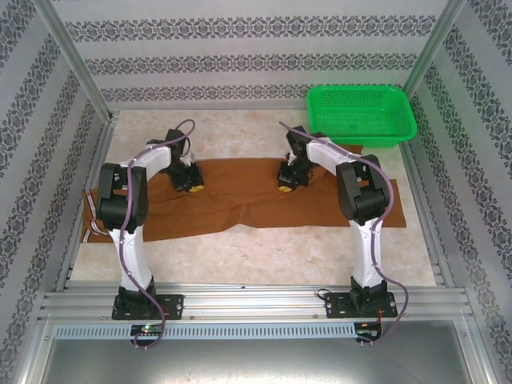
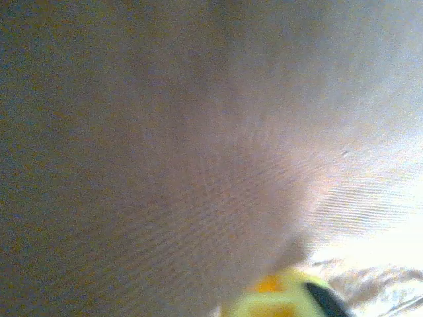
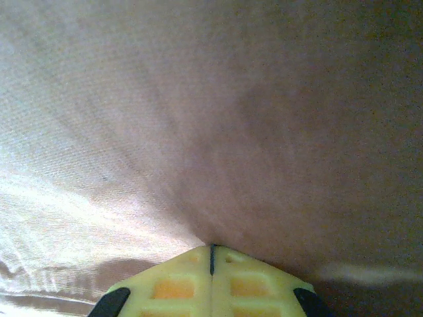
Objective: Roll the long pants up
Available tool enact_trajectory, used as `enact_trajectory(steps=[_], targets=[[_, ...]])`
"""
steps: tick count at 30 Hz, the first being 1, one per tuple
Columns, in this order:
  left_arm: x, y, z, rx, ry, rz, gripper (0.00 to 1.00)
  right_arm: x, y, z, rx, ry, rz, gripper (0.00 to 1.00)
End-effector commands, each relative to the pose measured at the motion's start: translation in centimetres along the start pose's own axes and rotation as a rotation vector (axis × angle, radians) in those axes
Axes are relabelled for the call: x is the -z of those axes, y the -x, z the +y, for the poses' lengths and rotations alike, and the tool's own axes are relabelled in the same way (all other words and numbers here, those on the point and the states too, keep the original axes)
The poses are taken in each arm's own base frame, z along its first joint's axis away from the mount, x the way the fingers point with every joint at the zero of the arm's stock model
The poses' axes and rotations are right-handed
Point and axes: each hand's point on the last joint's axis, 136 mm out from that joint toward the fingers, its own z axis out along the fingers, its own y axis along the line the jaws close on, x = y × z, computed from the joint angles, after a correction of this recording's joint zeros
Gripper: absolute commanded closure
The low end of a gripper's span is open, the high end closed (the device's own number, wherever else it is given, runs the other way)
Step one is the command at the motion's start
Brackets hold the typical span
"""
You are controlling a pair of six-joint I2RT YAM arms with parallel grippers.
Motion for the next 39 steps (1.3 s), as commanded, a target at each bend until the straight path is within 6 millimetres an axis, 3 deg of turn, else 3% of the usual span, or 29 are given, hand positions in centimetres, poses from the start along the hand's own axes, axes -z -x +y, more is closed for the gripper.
enact_trajectory(steps=[1,4,7,9,10,15,18,22,30,35,39], targets=[[2.3,1.3,-1.4,-0.108,-0.001,-0.061,0.71,2.3,0.8,-0.8,0.016,-0.063,-0.07,1.0],[6.2,2.3,-2.5,-0.16,0.003,-0.187,0.49,7.2,1.0,0.2,0.052,-0.067,-0.198,0.98],[10.2,2.5,-1.2,-0.139,0.095,-0.298,0.39,12.2,0.7,0.9,0.082,-0.049,-0.318,0.46],[12.5,2.4,0.9,-0.06,0.147,-0.362,0.38,14.4,0.4,0.9,0.082,-0.02,-0.353,0.25],[13.4,2.4,2.2,-0.009,0.164,-0.39,0.37,15.2,0.3,0.7,0.077,-0.014,-0.362,0.21],[15.5,0.3,9.8,0.332,0.099,-0.52,0.31,16.9,0.4,-2.9,0.009,-0.019,-0.379,0.17],[15.6,-1.4,12.0,0.428,0.053,-0.517,0.29,17.1,0.5,-4.9,-0.044,-0.021,-0.374,0.17],[15.4,-3.4,13.2,0.444,0.086,-0.48,0.28,16.6,1.1,-6.6,-0.087,-0.026,-0.364,0.17],[14.6,-5.5,16.5,0.529,0.104,-0.461,0.25,13.7,3.3,-7.3,-0.131,-0.029,-0.318,0.17],[15.8,-6.9,15.3,0.54,0.033,-0.456,0.26,12.9,3.4,-7.0,-0.14,-0.01,-0.298,0.17],[17.9,-8.5,14.5,0.525,0.042,-0.505,0.25,13.2,3.4,-6.9,-0.143,-0.002,-0.311,0.17]])
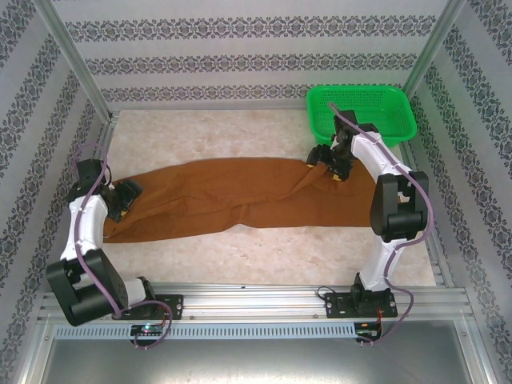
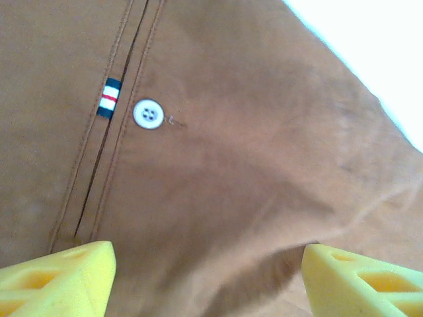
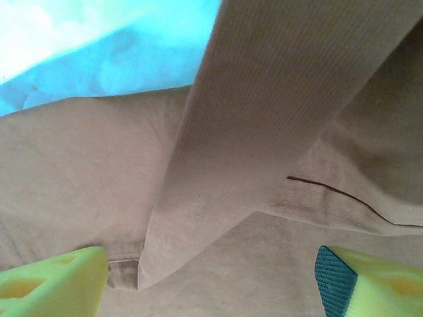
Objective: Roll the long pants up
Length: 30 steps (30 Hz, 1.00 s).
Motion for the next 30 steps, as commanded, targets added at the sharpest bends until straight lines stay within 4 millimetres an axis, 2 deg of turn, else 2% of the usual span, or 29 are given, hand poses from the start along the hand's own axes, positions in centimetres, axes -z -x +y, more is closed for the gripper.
enact_trajectory(steps=[1,4,9,11,19,27,30], targets=[[2.3,-1.6,0.4,0.011,-0.002,-0.002,0.25,0.9,0.6,1.0,-0.009,0.039,-0.031,0.17],[2.9,-2.8,0.5,0.034,-0.034,-0.002,0.25,0.5,0.5,1.0,-0.008,0.043,-0.019,0.17],[1.7,-5.8,2.2,0.046,-0.012,0.073,0.26,-0.1,0.6,0.9,-0.01,0.044,-0.013,0.17],[1.4,-6.3,2.5,0.051,-0.009,0.088,0.26,-0.2,0.7,1.0,-0.006,0.045,-0.012,0.17],[1.4,-4.9,3.0,0.053,0.043,0.048,0.25,-0.3,1.2,1.7,-0.003,0.07,-0.017,0.17],[-0.9,-3.1,3.7,0.048,0.117,0.06,0.26,-0.8,1.3,1.9,0.002,0.083,-0.012,0.17],[-1.6,-2.1,3.9,0.045,0.147,0.049,0.31,-1.0,1.5,1.8,0.008,0.078,-0.01,0.17]])
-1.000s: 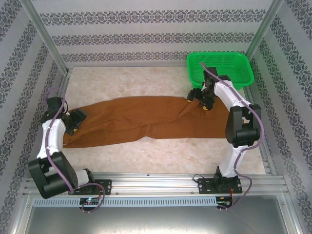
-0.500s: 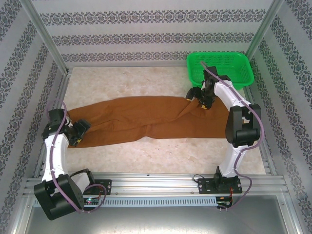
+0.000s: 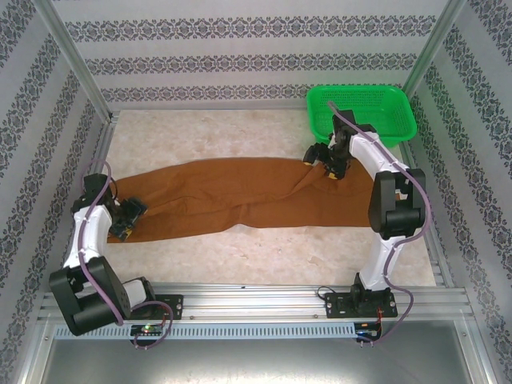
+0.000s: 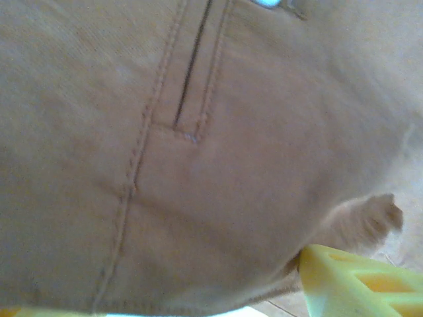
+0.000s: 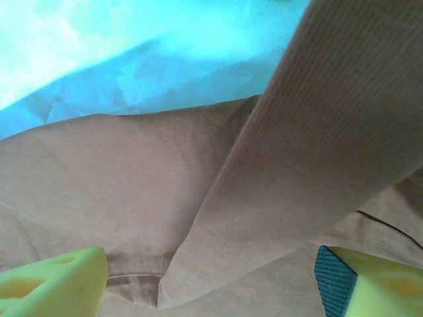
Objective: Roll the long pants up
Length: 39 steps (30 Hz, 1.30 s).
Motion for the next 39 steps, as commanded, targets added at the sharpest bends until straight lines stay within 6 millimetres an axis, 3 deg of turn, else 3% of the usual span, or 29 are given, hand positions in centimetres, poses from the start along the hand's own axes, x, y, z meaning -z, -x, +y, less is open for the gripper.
enact_trajectory(steps=[1,3,5,9,10,13,14,17,23,31,34,39], targets=[[0.3,2.7,-0.5,-0.01,0.024,-0.078,0.36,0.1,0.9,0.9,0.018,0.023,-0.007,0.17],[0.2,3.3,-0.8,-0.012,0.027,-0.082,0.56,0.2,1.1,1.0,0.023,0.019,-0.005,0.17],[0.3,3.8,-1.0,-0.009,0.027,-0.089,1.0,0.5,1.3,1.1,0.03,0.014,-0.013,0.17],[0.9,4.3,-1.2,-0.014,0.021,-0.123,1.0,0.7,1.8,0.8,0.049,-0.02,-0.016,0.17],[1.0,4.5,-1.3,-0.019,0.02,-0.132,1.0,0.5,1.9,0.5,0.049,-0.038,-0.007,0.22],[1.2,5.0,-1.6,-0.027,0.014,-0.149,1.0,-0.8,2.1,-0.9,0.047,-0.094,0.027,0.53],[1.2,5.3,-1.7,-0.027,0.011,-0.157,1.0,-1.1,2.2,-1.4,0.041,-0.106,0.035,0.59],[1.2,6.1,-2.4,-0.032,-0.002,-0.158,1.0,-1.4,2.5,-2.4,0.027,-0.12,0.053,1.0],[1.8,7.4,-3.5,-0.055,-0.014,-0.174,1.0,1.2,1.9,-3.5,0.019,-0.138,0.016,1.0],[2.2,8.6,-3.0,-0.017,-0.008,-0.221,1.0,3.9,-0.9,-5.2,0.007,-0.176,-0.038,1.0],[2.9,10.3,-4.6,0.033,-0.071,-0.256,1.0,5.0,0.6,-4.5,0.009,-0.169,-0.083,1.0],[4.8,14.2,-8.6,0.058,-0.171,-0.289,1.0,8.6,4.3,-1.4,0.04,-0.123,-0.173,1.0]])
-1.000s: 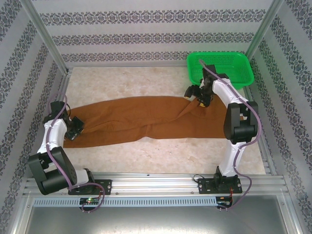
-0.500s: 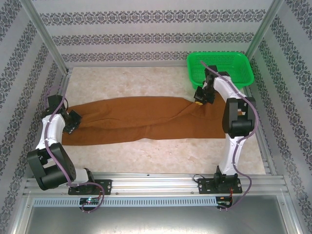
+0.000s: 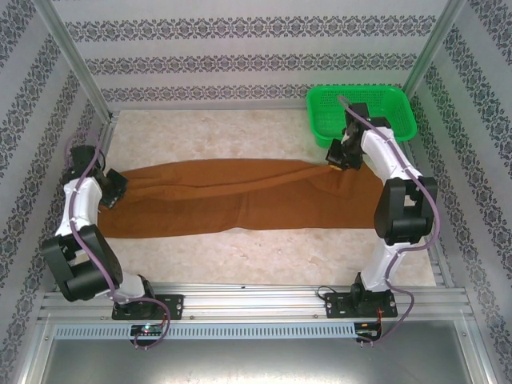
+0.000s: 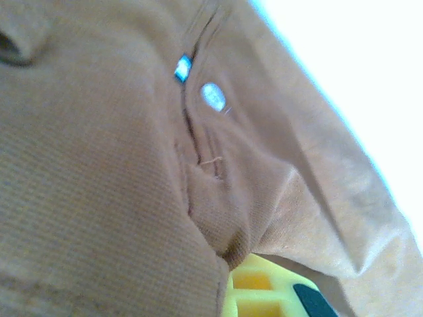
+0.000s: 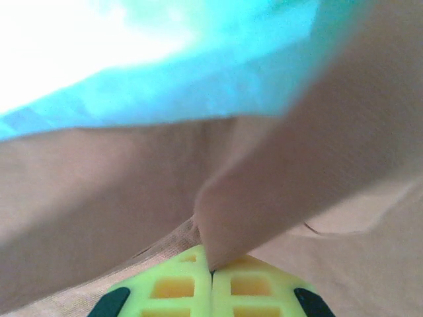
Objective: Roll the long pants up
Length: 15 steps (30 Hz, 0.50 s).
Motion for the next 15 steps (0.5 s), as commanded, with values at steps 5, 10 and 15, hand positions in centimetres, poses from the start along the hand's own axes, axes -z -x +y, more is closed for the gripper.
enact_trajectory(steps=[5,10,15], targets=[[4.4,8.1,-5.7,0.008,-0.117,-0.209,1.0,5.6,4.6,1.0,0.022,-0.01,-0.163,1.0],[5.5,9.9,-7.4,-0.019,-0.131,-0.225,1.0,6.9,4.4,0.9,0.035,-0.02,-0.169,1.0],[5.0,9.2,-6.8,-0.032,-0.115,-0.194,1.0,7.0,3.0,-1.0,0.04,-0.061,-0.181,1.0]])
